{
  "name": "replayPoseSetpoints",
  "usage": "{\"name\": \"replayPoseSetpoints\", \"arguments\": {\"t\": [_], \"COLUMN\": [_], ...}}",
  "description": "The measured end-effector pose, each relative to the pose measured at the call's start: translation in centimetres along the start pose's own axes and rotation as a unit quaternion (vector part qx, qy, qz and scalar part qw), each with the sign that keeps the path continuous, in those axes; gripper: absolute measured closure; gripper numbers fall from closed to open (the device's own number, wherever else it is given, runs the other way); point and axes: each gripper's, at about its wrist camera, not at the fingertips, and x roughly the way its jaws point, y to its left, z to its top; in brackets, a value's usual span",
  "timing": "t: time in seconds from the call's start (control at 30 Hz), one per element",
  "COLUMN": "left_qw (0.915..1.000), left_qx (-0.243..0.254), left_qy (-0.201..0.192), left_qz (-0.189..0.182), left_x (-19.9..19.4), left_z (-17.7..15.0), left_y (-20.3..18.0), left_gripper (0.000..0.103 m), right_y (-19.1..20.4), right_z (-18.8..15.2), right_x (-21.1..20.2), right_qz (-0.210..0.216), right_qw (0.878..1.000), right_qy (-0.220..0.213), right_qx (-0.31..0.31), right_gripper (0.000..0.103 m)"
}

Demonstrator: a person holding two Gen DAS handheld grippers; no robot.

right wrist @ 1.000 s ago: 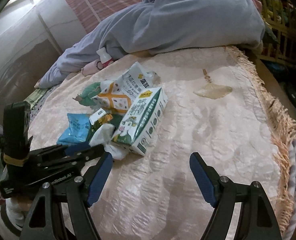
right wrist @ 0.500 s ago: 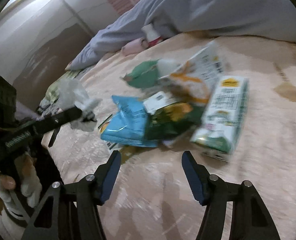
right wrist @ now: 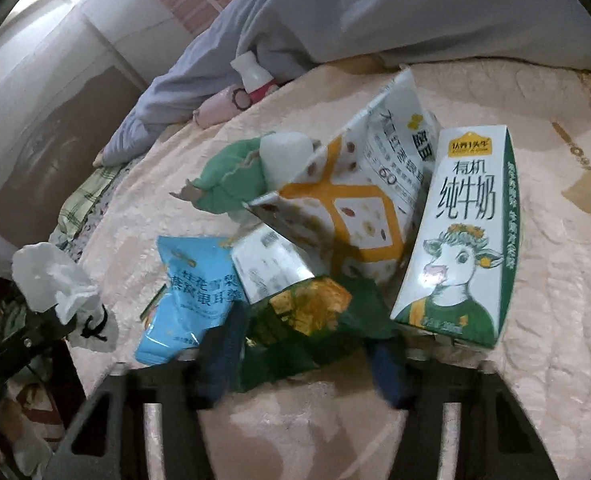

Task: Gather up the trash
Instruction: 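Grasp the green chip bag with the right tool while the left tool grasps a white tissue, then carry the chip bag and tissue over the white bucket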

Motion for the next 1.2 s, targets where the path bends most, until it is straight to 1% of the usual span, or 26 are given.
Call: {"name": "replayPoseSetpoints", "arguments": {"t": [0.03,0.13,0.3,0.4,0.5,0.63,0.87,1.2], "left_qw": [1.0000,1.0000,0.9998,0.9997,0.9995,0.9990,0.9977,0.9949], "left_qx": [0.002,0.007,0.014,0.024,0.028,0.038,0.060,0.088], "left_qy": [0.002,0.006,0.007,0.005,0.010,0.017,0.023,0.031], "left_qz": [-0.001,-0.002,-0.008,-0.007,-0.009,-0.016,-0.023,-0.037], "left_x": [0.1,0.5,0.7,0.5,0.7,1.0,1.4,2.4], "left_z": [-0.1,-0.3,-0.6,-0.9,-1.3,-1.8,-2.5,-3.2], "left_y": [-0.2,-0.9,-2.3,-3.1,-3.9,-5.3,-7.9,-12.3], "left_gripper": [0.088,0.088,0.088,0.088,0.088,0.088,0.088,0.088], "right_y": [-0.1,-0.4,-0.7,-0.9,-1.4,-2.7,-4.7,-6.1], "right_z": [-0.2,-0.8,-1.7,-2.5,-3.2,-4.4,-5.9,-6.8], "right_x": [0.0,-1.1,-3.9,-5.9,-7.4,-9.4,-11.8,-14.4], "right_qz": [-0.001,0.000,0.001,0.011,0.020,0.026,0.016,-0.009], "right_qw": [1.000,1.000,0.999,0.999,0.999,0.999,0.999,0.999], "right_qy": [-0.002,-0.010,-0.021,-0.024,-0.015,-0.016,-0.034,-0.048], "right_qx": [-0.001,-0.011,-0.029,-0.033,-0.036,-0.024,-0.002,-0.003], "right_gripper": [0.079,0.084,0.087,0.087,0.087,0.088,0.088,0.088]}}
